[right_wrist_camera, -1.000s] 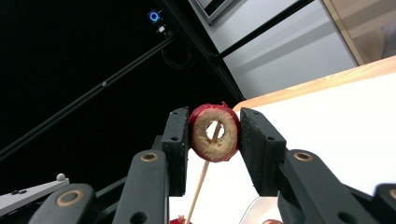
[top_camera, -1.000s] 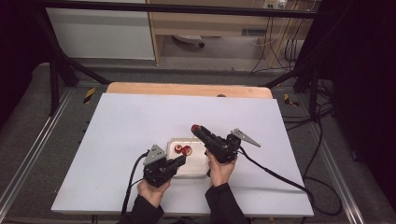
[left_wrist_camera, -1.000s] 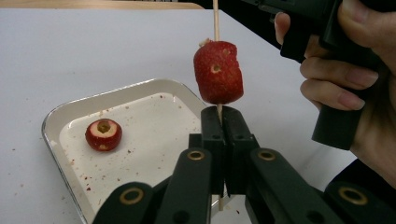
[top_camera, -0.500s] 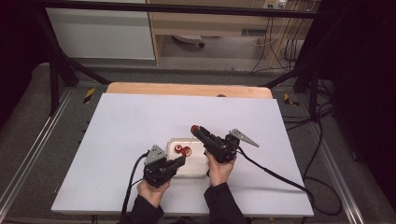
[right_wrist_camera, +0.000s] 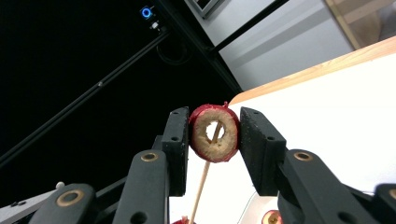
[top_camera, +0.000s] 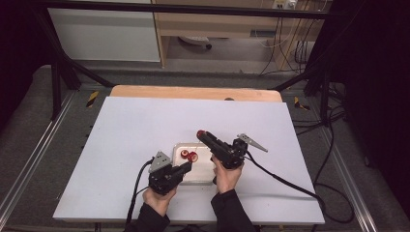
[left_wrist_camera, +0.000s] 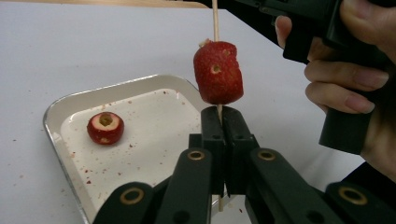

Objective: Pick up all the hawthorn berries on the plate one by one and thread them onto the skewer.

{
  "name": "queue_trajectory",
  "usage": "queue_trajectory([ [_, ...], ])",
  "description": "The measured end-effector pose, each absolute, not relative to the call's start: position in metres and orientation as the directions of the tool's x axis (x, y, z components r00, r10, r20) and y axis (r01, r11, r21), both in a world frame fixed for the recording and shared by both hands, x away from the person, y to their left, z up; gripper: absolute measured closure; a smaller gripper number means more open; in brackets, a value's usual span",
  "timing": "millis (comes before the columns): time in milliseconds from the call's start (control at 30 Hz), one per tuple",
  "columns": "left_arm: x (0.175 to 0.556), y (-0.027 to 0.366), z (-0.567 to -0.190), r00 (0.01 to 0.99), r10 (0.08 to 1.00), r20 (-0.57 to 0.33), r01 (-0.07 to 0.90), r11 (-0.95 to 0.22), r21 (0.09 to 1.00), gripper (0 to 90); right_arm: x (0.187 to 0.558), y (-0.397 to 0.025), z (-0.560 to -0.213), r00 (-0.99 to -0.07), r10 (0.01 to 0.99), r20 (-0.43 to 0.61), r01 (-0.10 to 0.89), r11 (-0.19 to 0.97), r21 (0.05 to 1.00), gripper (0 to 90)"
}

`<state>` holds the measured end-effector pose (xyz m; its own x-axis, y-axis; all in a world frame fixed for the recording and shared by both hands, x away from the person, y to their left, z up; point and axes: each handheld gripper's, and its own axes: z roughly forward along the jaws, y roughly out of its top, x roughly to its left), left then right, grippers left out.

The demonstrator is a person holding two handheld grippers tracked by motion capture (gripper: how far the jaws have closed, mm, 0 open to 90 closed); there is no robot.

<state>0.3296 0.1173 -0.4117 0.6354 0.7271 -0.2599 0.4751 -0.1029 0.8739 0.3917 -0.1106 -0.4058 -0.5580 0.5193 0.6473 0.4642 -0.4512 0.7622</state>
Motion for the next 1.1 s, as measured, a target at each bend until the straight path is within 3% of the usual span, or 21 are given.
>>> queue_trajectory([
  [267, 0.328, 0.113, -0.412, 0.593, 0.748, -0.297, 0.495, -0.049, 0.868, 88.6, 0.392, -0.107, -0.411, -0.558, 0.524, 0.643, 0.427, -0.483, 0.764, 65.1],
  [600, 0.324, 0.113, -0.414, 0.607, 0.736, -0.3, 0.489, -0.048, 0.871, 88.7, 0.391, -0.115, -0.401, -0.557, 0.539, 0.632, 0.406, -0.488, 0.773, 65.3],
  [1100, 0.328, 0.1, -0.415, 0.558, 0.732, -0.39, 0.528, 0.049, 0.848, 88.5, 0.388, -0.11, -0.409, -0.564, 0.517, 0.644, 0.433, -0.479, 0.764, 65.2],
])
